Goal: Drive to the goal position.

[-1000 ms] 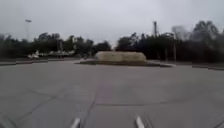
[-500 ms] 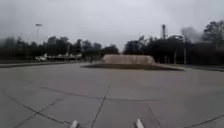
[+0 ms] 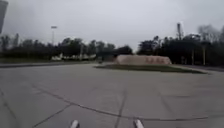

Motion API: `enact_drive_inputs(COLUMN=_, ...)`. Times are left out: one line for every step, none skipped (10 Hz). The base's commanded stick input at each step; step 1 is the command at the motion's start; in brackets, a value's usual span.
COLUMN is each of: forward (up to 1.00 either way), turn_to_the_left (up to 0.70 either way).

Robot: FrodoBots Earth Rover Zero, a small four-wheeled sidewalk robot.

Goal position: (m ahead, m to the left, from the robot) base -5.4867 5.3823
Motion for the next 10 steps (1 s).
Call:
enact_drive_inputs(forward=1.00, turn_to_the_left=0.00)
enact_drive_inputs(forward=1.00, turn_to_the_left=-0.08)
enact_drive_inputs(forward=1.00, turn_to_the_left=-0.30)
enact_drive_inputs(forward=1.00, turn_to_the_left=-0.40)
enact_drive_inputs(forward=1.00, turn_to_the_left=-0.40)
enact_drive_inputs(forward=1.00, turn_to_the_left=-0.40)
enact_drive_inputs(forward=1.00, turn_to_the_left=-0.40)
enact_drive_inputs(forward=1.00, turn_to_the_left=-0.40)
enact_drive_inputs(forward=1.00, turn_to_the_left=-0.40)
enact_drive_inputs(forward=1.00, turn_to_the_left=-0.40)
